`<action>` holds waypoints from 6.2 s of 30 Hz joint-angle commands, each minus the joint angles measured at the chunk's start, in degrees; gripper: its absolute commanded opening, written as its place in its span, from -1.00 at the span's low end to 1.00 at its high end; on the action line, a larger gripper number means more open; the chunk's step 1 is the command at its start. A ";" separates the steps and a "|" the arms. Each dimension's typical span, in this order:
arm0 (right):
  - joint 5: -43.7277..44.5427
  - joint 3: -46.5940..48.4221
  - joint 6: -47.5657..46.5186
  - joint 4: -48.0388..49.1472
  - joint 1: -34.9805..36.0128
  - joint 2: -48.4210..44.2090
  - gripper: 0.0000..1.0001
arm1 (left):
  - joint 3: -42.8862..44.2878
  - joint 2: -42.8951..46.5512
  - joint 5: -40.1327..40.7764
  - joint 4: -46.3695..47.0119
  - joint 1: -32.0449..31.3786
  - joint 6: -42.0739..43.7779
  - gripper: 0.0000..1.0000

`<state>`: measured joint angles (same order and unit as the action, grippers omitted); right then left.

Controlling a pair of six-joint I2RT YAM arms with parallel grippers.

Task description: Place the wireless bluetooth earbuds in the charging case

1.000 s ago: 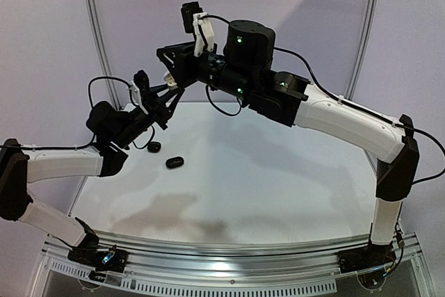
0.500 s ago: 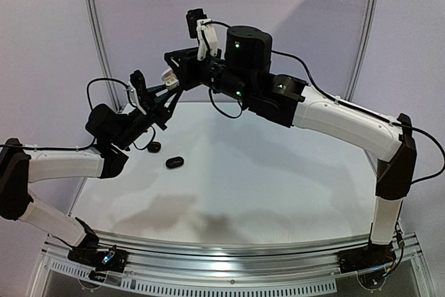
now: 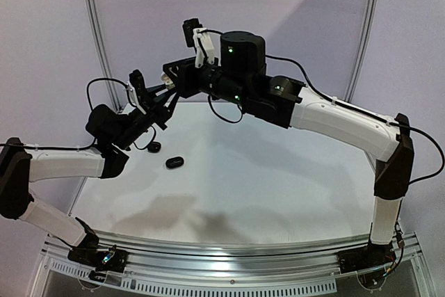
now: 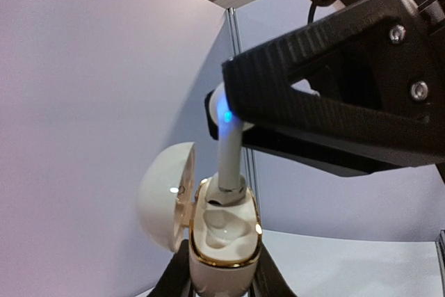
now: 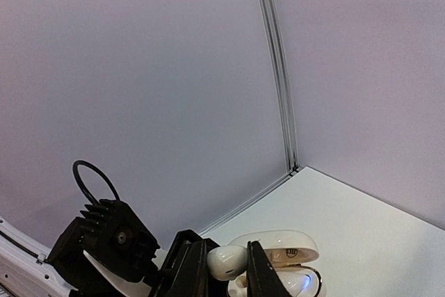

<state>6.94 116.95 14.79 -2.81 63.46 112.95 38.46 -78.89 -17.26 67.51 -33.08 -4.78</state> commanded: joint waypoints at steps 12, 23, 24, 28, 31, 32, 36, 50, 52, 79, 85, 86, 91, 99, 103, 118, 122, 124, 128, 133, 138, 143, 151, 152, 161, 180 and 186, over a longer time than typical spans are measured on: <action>0.14 0.68 1.05 -2.28 -0.27 2.36 -1.00 | -0.71 -0.18 0.11 1.62 -1.00 -0.23 -1.00; 2.26 0.38 -0.03 -4.54 -0.21 1.48 -1.00 | -1.26 0.40 0.60 1.66 -0.93 -0.33 -1.00; 2.47 0.27 -0.22 -4.75 -0.26 1.21 -1.00 | -1.28 0.45 0.56 1.71 -0.93 -0.32 -1.00; 2.27 -0.17 -0.72 -5.53 -0.19 0.87 -1.00 | -1.28 0.58 0.44 1.76 -0.93 -0.67 -1.00; 1.84 -0.24 -0.48 -5.18 -0.21 1.17 -1.00 | -1.45 0.69 0.47 1.84 -0.98 -0.68 -1.00; 1.65 -0.27 -0.36 -5.19 -0.24 1.25 -1.00 | -1.44 0.75 0.51 1.84 -0.98 -0.67 -1.00; 1.67 -0.43 -0.26 -5.70 -0.26 1.64 -1.00 | -1.36 0.76 0.47 2.08 -0.98 -0.67 -1.00; 1.54 -0.68 -2.30 -5.76 -0.23 1.93 -0.45 | -1.46 0.93 -0.40 1.76 -0.95 -0.90 -1.00; 2.03 -0.71 -2.26 -6.02 -0.19 1.85 -0.45 | -1.41 1.00 -0.48 1.75 -0.98 -0.93 -1.00; 0.42 5.98 -5.61 -8.45 -0.23 -1.24 -0.34 | -2.20 3.03 -4.98 -7.94 -0.84 -12.64 -1.00; -0.20 5.38 -6.36 -13.63 -0.21 -3.27 -0.56 | -2.41 3.37 -4.36 -7.90 -0.84 -10.61 -1.00; -1.00 4.92 -6.10 -14.36 -0.24 -3.62 -0.57 | -2.49 3.46 -4.17 -7.90 -0.84 -10.35 -1.00; -3.07 2.53 -3.68 -16.68 -0.22 -4.57 -0.66 | -2.76 3.57 -4.19 -7.74 -0.82 -10.45 -1.00; -4.51 3.15 -2.55 -17.89 -0.25 -2.67 -0.94 | -2.93 3.64 -4.40 -7.64 -0.85 -10.22 -1.00; -4.86 3.74 -2.27 -18.08 -0.66 -1.26 -1.00 | -3.02 3.89 -4.63 -7.64 -0.85 -9.74 -1.00; -6.31 4.24 -0.82 -17.08 -2.12 1.26 -1.00 | -3.03 3.84 -5.07 -7.66 -0.85 -9.64 -1.00; -6.30 4.41 -0.72 -17.33 -2.31 1.63 -1.00 | -2.96 3.75 -4.98 -7.64 -0.85 -9.55 -1.00; -6.31 5.27 -0.77 -17.76 -2.22 1.87 -1.00 | -3.08 3.75 -4.95 -7.59 -0.85 -9.57 -1.00; -6.06 7.14 -1.75 -19.20 -2.50 2.35 -1.00 | -3.10 3.74 -5.06 -7.65 -0.85 -9.77 -1.00; -6.04 8.44 -2.21 -21.43 -2.76 3.15 -1.00 | -3.01 3.83 -5.06 -7.71 -0.86 -9.73 -1.00; -5.44 9.53 -3.69 -21.85 -2.79 2.06 -1.00 | -2.86 3.62 -5.18 -8.12 -0.77 -10.04 -1.00; -4.81 10.12 -4.67 -23.28 -2.77 0.87 -1.00 | -2.53 3.33 -5.33 -8.26 -0.68 -10.02 -1.00; -13.67 7.60 -0.61 -23.69 -2.64 0.47 -1.00 | -2.58 3.30 -5.24 -8.27 -0.51 -9.90 -1.00; -13.85 7.53 -0.45 -23.62 -2.62 0.40 -1.00 | -2.67 3.35 -5.24 -8.20 -0.55 -10.00 -1.00; -11.05 6.12 -0.45 -22.94 -2.56 0.70 -1.00 | -2.86 3.65 -5.40 -7.88 -0.54 -9.93 -1.00; -12.70 7.65 -2.81 -21.67 -3.10 -6.22 -1.00 | -11.35 1.32 5.47 -20.09 3.66 82.97 -1.00; -11.04 5.48 -2.69 -19.64 -3.11 -8.09 -1.00 | -11.05 4.20 6.44 -22.43 4.77 85.17 -1.00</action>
<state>-5.04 123.48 11.73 -23.88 60.84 106.65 27.16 -76.95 -13.26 45.06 -28.21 68.71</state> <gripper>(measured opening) 0.003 0.224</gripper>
